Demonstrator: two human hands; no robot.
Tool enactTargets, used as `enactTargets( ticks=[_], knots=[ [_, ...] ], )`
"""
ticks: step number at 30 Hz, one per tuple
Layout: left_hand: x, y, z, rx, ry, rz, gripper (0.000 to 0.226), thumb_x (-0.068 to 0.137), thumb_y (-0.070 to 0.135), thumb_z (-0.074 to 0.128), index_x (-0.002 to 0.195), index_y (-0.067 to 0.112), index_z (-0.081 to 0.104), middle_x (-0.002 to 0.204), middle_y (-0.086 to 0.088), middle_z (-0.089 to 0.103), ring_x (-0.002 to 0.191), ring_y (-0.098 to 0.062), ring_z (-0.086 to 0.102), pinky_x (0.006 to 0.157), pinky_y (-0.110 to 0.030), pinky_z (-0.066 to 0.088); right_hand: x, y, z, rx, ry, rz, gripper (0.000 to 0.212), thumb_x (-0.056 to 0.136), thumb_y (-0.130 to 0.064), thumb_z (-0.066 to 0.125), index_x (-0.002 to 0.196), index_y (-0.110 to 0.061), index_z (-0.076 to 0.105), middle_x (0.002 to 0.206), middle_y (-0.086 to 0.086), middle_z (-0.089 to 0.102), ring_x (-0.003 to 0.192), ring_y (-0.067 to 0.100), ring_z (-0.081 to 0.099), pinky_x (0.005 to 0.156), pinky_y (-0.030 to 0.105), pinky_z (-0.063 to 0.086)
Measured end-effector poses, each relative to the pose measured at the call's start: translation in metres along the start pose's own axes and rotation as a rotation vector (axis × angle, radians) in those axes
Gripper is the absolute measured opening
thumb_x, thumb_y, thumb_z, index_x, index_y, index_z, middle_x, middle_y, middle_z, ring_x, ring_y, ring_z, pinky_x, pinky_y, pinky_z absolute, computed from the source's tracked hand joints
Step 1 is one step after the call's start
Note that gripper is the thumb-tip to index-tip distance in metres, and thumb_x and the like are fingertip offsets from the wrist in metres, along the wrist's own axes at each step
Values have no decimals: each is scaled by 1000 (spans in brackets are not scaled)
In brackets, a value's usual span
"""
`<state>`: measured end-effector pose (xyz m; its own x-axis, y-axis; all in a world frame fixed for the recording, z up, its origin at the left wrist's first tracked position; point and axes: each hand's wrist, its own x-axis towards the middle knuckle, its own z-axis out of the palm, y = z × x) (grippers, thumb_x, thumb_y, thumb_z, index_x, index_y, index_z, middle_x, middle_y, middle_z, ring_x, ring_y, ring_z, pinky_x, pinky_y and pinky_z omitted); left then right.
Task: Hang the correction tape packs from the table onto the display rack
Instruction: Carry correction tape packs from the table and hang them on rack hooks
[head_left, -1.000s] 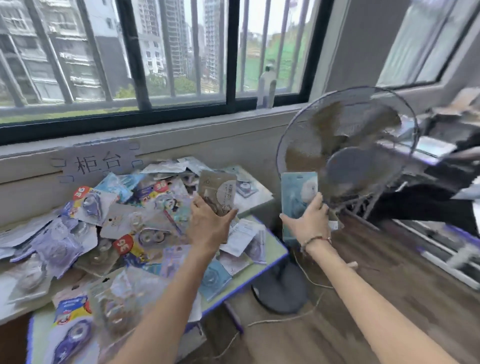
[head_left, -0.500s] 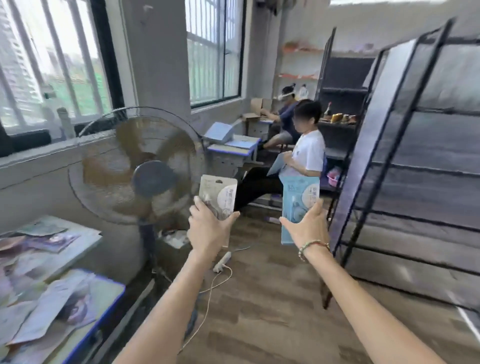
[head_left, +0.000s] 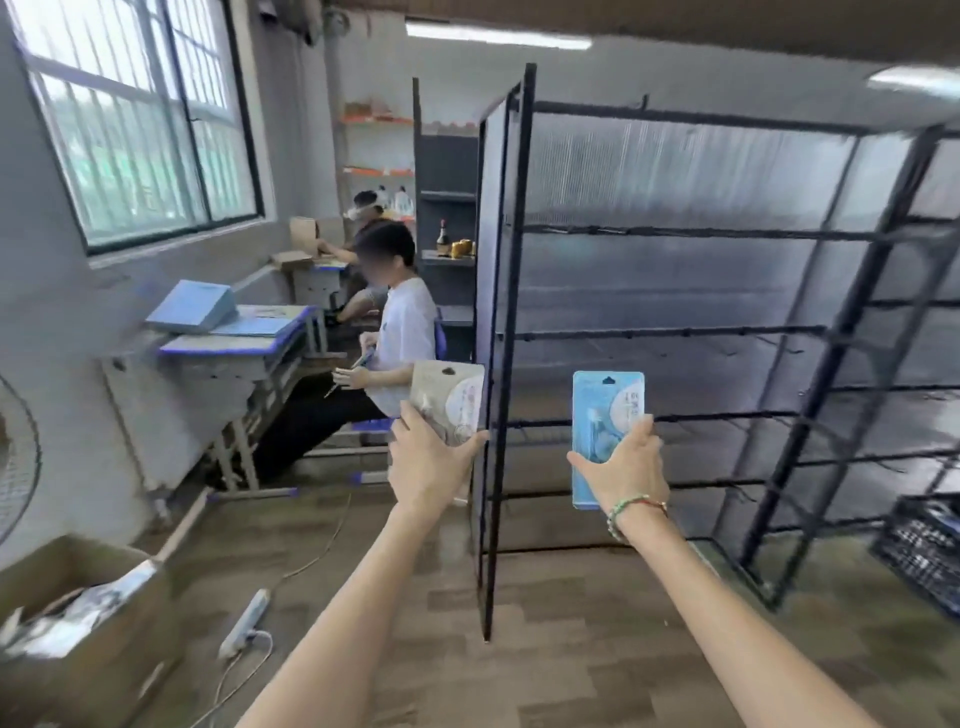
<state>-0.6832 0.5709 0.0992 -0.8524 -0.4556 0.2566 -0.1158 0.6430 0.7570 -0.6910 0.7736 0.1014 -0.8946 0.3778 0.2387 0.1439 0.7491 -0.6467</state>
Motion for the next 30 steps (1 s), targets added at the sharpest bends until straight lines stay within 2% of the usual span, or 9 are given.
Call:
enactTargets(
  ticks=[2,4,6,9,14,17,20,30],
  knots=[
    [14,18,29,-18,-41,29,110,68,66,72,144,6,21,134,-17,41,118,-38,50,88,-50,49,27,16,-3,1,22,25,102,70,-48,78,141,-6,18,125,15,43,111,34,51,79,44,51],
    [29,34,57,-7,-58,47,108,68,66,72,143,6,22,134,-16,42,118,-37,49,88,-49,49,52,28,-3,-14,20,30,107,74,-49,75,146,-6,9,128,14,40,114,32,49,74,37,45],
    [45,51,83,23,-57,56,108,69,66,71,143,5,21,136,-17,41,121,-36,48,88,-49,47,78,37,-2,-30,18,33,109,77,-49,72,148,-6,4,130,14,38,116,32,47,74,36,43],
    [76,76,120,19,-53,77,109,70,66,71,144,5,20,136,-17,40,122,-37,47,89,-50,47,121,43,2,-44,43,53,110,77,-50,72,149,-5,2,131,14,37,117,32,47,81,40,46],
    [135,115,165,4,-41,118,110,71,67,70,146,5,17,138,-17,39,122,-36,46,90,-50,47,197,34,11,-65,53,42,109,78,-51,70,148,-5,2,130,14,38,116,31,47,84,42,47],
    [171,134,186,-12,-17,166,111,68,68,71,145,6,20,137,-17,41,121,-36,47,91,-51,48,239,25,17,-48,83,13,106,77,-53,70,147,-6,6,127,13,40,114,29,48,77,39,46],
    [203,154,205,-14,-11,203,114,70,67,70,148,6,14,139,-17,38,124,-36,45,93,-48,47,271,25,30,-69,74,-5,106,78,-58,66,148,-7,4,126,11,41,112,26,49,71,33,41],
    [278,214,259,-50,160,200,107,67,70,71,140,6,27,132,-15,44,116,-35,51,86,-48,51,403,3,14,-17,88,-176,109,80,-56,65,150,-5,-1,134,14,36,121,30,44,86,42,45]
  ],
)
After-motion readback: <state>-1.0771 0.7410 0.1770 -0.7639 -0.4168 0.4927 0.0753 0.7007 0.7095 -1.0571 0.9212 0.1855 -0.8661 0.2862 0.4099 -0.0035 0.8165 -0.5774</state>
